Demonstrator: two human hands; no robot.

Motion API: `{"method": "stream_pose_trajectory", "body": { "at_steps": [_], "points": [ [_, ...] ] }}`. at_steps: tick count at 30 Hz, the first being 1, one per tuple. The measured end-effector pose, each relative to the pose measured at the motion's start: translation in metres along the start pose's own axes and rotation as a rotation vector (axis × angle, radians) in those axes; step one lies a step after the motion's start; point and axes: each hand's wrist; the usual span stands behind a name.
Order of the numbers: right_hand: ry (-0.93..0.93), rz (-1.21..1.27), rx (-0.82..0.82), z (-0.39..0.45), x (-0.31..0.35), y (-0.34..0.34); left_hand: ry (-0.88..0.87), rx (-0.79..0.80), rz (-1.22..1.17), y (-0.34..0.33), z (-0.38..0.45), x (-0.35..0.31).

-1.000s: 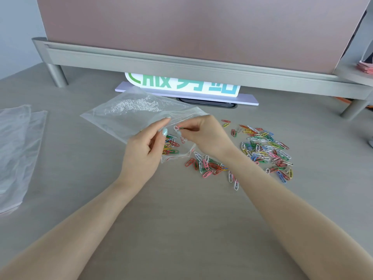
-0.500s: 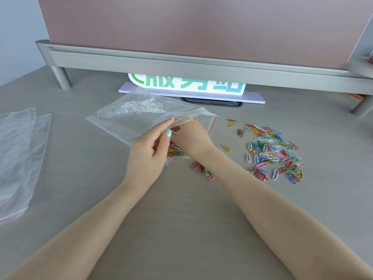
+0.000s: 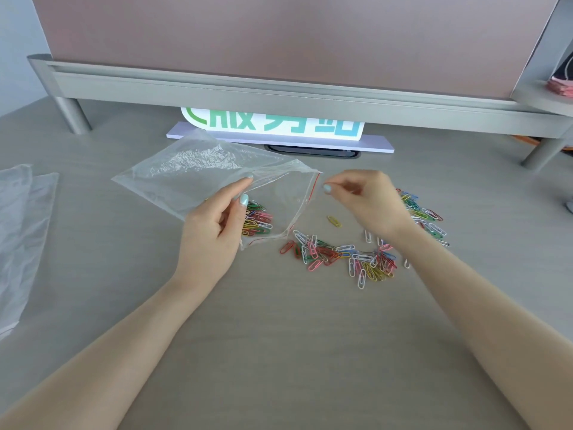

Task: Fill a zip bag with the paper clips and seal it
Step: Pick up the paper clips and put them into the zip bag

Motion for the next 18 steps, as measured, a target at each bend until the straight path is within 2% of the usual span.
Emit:
{"method": "stream_pose_trajectory", "body": {
  "at_steps": [3, 6, 13, 15, 18],
  "points": [
    [-0.078, -0.096, -0.057, -0.002, -0.024, 0.036, 0.003, 0.012, -0.002, 0.000, 0.000, 0.001],
    [-0.182, -0.243, -0.003, -0.004, -0.046, 0.061, -0.001, 0.006, -0.005, 0.000, 0.000, 0.003],
    [-0.327, -0.509, 0.032, -0.010, -0.071, 0.075, 0.017, 0.002, 0.002, 0.000, -0.002, 0.004],
    [-0.367, -0.529, 0.079, -0.011, -0.069, 0.074, 0.017, 0.006, -0.003, 0.001, -0.003, 0.003],
    [-0.333, -0.578, 0.203, -0.014, -0.061, 0.071, 0.007, 0.015, 0.003, 0.002, -0.003, 0.000]
  ]
}}
Point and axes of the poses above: each hand's wrist, its own z-axis towards the middle knuckle, its own y-axis out of the back of the hand, x = y × z, and after that the axes turned 10 degrees about -x, right-handed
